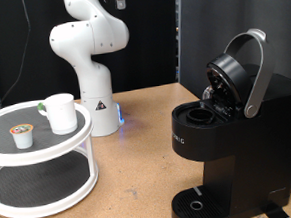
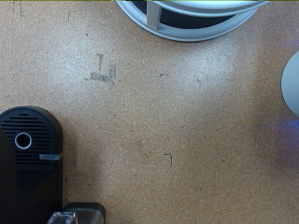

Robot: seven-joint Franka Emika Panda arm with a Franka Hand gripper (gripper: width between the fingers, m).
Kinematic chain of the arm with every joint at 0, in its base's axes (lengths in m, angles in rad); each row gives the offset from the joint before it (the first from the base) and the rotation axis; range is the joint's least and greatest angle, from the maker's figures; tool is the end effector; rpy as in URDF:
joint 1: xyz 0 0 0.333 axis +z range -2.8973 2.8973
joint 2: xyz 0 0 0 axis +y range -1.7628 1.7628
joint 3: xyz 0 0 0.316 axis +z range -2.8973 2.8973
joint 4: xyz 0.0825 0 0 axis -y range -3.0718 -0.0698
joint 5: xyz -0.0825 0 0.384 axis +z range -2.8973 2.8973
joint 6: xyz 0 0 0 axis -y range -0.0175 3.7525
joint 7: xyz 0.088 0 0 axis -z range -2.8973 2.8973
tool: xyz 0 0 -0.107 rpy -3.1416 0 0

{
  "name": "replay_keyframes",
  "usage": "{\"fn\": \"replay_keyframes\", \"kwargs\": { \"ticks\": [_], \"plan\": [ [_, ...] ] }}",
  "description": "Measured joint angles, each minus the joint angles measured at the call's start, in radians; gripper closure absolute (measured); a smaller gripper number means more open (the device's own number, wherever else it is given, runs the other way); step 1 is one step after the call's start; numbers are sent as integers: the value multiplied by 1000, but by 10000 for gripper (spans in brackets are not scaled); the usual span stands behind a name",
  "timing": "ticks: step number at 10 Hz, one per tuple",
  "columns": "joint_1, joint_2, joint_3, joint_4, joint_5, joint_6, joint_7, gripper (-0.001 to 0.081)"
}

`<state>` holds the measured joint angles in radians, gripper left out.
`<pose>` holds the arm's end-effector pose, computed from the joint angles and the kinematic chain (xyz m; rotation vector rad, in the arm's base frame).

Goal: Make a cup of coffee with the keurig machine

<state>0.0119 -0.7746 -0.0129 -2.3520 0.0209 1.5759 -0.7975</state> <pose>0.3103 0.0007 0.5894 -2.8676 -1.2125 -0.0158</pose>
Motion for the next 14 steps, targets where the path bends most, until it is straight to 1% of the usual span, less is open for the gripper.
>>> {"fn": "replay_keyframes", "kwargs": {
  "ticks": [1, 2, 5, 6, 7, 9, 10, 11, 13, 14],
  "plan": [
    [0, 2, -4, 0, 0, -1, -17, -2],
    [0, 5, -20, 0, 0, -2, -40, -2],
    [-11, 14, -123, 10, -7, -3, -118, -2],
    [-20, 22, -150, 19, -36, -12, -140, -2],
    [-25, 43, -157, 37, -45, -29, -153, -2],
    [-25, 42, -160, 30, -44, -23, -162, -2],
    [-26, 43, -170, 23, -49, -6, -175, -2],
    [-29, 46, -185, 16, -74, 12, -189, -2],
    [-49, 72, -225, 15, -145, 31, -209, -2],
    [-60, 89, -246, 16, -172, 54, -222, -2]
  ]
}}
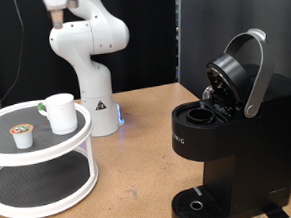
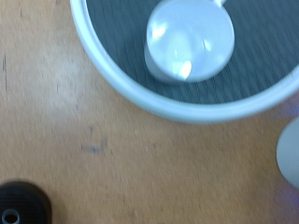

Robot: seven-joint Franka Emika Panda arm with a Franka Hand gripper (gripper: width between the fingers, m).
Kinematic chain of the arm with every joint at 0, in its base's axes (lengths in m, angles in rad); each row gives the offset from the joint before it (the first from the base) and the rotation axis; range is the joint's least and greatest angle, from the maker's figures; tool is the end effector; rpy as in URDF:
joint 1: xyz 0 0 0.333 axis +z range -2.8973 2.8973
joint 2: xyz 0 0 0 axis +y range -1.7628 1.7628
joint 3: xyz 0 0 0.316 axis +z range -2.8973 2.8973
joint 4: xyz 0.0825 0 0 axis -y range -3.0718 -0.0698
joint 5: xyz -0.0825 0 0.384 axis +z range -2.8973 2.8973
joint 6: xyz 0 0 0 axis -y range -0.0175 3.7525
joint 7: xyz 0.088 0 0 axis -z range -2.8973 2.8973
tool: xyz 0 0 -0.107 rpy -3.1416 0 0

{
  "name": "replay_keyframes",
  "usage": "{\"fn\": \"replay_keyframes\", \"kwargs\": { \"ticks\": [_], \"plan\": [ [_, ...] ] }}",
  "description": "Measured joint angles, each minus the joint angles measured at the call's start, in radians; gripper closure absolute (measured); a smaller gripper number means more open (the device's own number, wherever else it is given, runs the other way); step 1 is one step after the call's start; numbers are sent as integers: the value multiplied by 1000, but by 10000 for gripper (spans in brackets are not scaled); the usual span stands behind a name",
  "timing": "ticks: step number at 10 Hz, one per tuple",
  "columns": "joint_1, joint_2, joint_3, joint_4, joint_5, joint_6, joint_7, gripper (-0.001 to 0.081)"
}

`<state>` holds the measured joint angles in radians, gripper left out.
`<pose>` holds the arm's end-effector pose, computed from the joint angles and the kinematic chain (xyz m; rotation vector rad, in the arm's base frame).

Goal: Make a cup of coffee with the keurig machine

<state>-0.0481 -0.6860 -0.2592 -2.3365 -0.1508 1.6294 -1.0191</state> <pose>0.3189 -0.1365 0.5625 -2.8741 -1.1870 0.0340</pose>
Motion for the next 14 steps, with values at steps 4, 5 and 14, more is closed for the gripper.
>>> {"fn": "replay_keyframes", "kwargs": {
  "ticks": [4, 5, 14],
  "plan": [
    [-9, 30, -41, 8, -23, 34, -42, -2],
    [-10, 30, -49, 1, -23, 58, -43, -2],
    [-26, 157, -196, -12, -115, 234, -160, -2]
  ]
}}
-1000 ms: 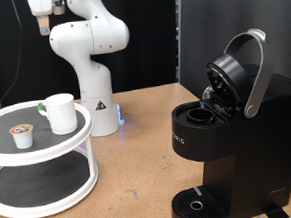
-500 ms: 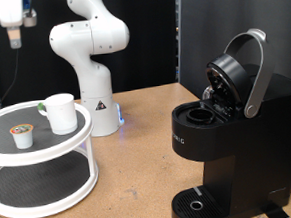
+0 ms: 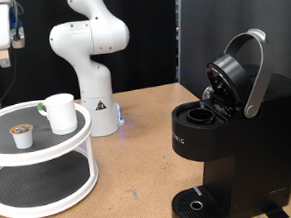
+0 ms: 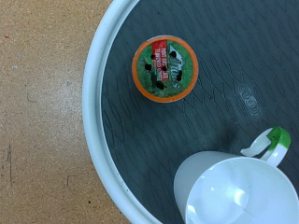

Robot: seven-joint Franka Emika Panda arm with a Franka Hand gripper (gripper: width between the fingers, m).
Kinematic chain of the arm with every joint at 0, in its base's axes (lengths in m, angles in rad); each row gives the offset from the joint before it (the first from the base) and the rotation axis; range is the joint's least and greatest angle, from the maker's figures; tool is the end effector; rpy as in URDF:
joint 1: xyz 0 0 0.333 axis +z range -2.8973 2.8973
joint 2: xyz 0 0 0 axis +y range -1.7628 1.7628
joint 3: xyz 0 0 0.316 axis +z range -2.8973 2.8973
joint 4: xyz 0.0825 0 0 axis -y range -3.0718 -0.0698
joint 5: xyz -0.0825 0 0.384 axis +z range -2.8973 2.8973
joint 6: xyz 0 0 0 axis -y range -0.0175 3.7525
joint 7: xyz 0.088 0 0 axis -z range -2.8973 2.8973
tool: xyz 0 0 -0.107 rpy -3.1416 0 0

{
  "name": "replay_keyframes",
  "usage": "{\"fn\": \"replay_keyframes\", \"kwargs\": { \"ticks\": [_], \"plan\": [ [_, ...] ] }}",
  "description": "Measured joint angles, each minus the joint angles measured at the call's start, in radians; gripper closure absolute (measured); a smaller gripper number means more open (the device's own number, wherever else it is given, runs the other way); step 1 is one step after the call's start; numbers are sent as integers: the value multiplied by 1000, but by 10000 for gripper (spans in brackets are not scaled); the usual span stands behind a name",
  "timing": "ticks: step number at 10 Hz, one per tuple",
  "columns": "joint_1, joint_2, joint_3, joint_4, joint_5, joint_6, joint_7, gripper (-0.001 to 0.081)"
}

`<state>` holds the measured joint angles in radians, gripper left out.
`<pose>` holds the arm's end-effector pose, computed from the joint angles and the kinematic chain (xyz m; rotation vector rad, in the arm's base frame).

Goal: Make a cup of coffee with the keurig machine

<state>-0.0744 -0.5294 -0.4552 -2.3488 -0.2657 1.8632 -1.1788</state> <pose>0.3339 -0.2387 0.5052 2.8812 1.1860 -0.0278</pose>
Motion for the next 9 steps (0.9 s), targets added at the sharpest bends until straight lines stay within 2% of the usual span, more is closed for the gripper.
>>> {"fn": "replay_keyframes", "kwargs": {
  "ticks": [4, 9],
  "plan": [
    [0, 5, -6, -9, 8, 6, 0, -2],
    [-1, 6, -22, -143, 1, 179, 0, -2]
  ]
}}
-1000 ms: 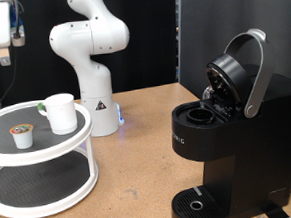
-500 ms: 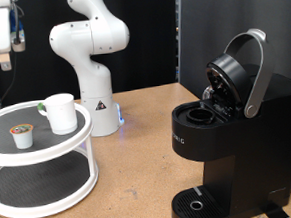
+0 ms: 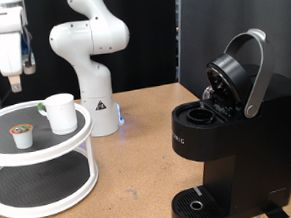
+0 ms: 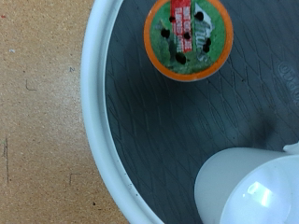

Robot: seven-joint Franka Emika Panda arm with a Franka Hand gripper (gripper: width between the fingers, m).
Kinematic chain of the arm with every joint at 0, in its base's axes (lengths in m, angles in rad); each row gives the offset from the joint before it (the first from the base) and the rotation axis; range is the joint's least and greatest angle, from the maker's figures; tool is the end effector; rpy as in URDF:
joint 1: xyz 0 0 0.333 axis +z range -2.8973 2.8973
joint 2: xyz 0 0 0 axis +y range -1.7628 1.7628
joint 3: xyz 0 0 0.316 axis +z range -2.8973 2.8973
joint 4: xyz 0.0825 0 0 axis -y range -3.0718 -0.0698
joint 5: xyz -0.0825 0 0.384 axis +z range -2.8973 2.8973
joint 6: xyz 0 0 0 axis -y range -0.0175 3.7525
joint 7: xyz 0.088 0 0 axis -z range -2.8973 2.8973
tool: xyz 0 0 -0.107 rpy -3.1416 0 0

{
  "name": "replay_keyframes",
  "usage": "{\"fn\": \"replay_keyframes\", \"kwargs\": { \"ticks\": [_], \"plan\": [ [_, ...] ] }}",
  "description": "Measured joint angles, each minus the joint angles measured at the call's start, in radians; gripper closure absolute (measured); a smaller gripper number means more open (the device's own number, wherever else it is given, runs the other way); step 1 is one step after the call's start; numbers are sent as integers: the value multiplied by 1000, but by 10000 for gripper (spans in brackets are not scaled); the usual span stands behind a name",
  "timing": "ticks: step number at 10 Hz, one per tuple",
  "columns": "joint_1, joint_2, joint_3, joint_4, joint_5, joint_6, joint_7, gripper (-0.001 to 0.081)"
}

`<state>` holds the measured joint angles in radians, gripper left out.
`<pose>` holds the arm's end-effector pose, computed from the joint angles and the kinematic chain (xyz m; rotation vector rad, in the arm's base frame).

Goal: Make a cup of coffee with the keurig machine

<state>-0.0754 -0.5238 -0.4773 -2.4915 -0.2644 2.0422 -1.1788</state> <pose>0.3337 -0.2292 0.4506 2.8668 1.2047 0.0331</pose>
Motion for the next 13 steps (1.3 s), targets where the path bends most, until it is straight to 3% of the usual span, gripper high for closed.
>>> {"fn": "replay_keyframes", "kwargs": {
  "ticks": [8, 13],
  "plan": [
    [-16, 13, -62, -172, -76, 243, -42, -2],
    [-35, 80, -63, -230, -104, 371, -8, -2]
  ]
}}
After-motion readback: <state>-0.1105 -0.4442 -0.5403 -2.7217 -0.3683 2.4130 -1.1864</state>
